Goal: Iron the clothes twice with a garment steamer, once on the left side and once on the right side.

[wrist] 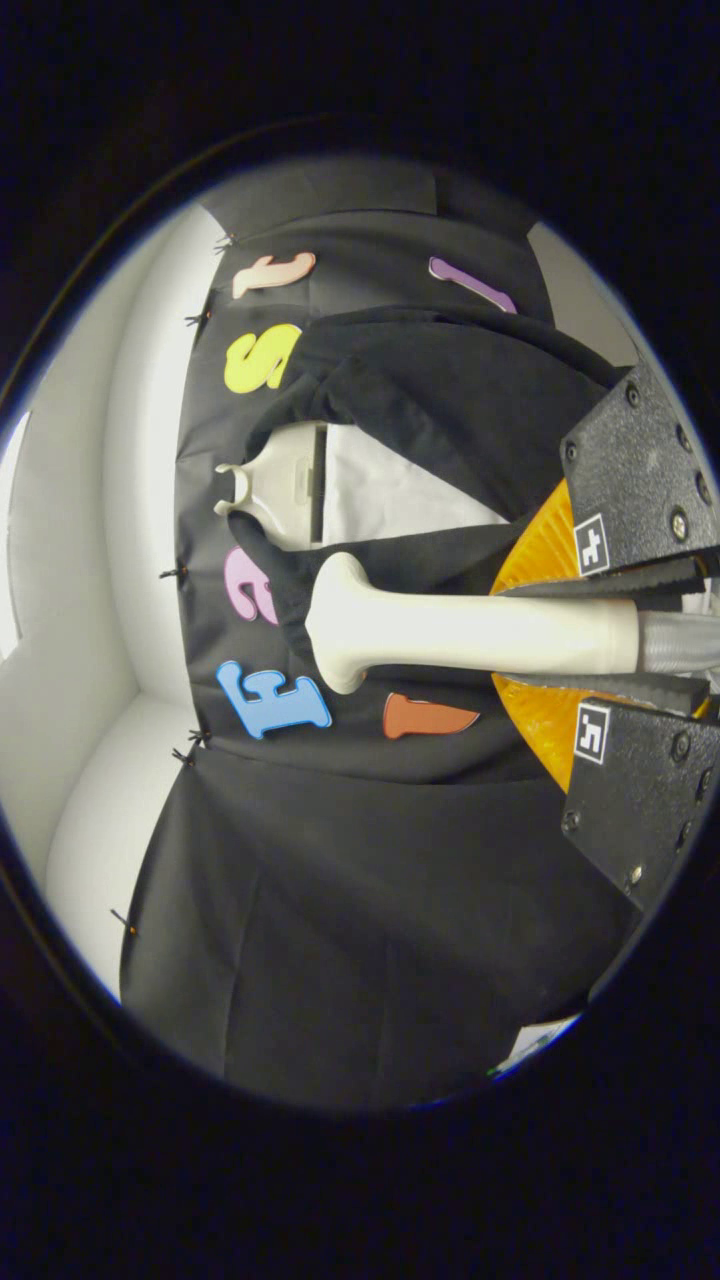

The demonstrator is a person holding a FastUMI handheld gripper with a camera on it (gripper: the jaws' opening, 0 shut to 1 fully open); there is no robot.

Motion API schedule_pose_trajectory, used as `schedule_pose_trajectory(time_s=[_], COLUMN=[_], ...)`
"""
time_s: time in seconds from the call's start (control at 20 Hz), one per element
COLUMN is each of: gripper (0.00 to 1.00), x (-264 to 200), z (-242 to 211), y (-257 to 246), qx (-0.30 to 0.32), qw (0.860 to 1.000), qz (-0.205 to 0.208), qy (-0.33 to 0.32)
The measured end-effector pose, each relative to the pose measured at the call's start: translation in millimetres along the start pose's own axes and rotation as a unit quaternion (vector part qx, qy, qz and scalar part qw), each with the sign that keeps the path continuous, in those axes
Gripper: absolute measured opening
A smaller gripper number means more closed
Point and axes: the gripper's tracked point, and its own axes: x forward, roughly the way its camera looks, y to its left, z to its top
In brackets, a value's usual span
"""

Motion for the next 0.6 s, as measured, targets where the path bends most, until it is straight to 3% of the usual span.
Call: schedule_pose_trajectory(time_s=[0.6], gripper=[0.33], x=[-23], z=[-68], y=[-5], qx=[-0.014], qw=[0.999], qz=[0.004], qy=[0.05])
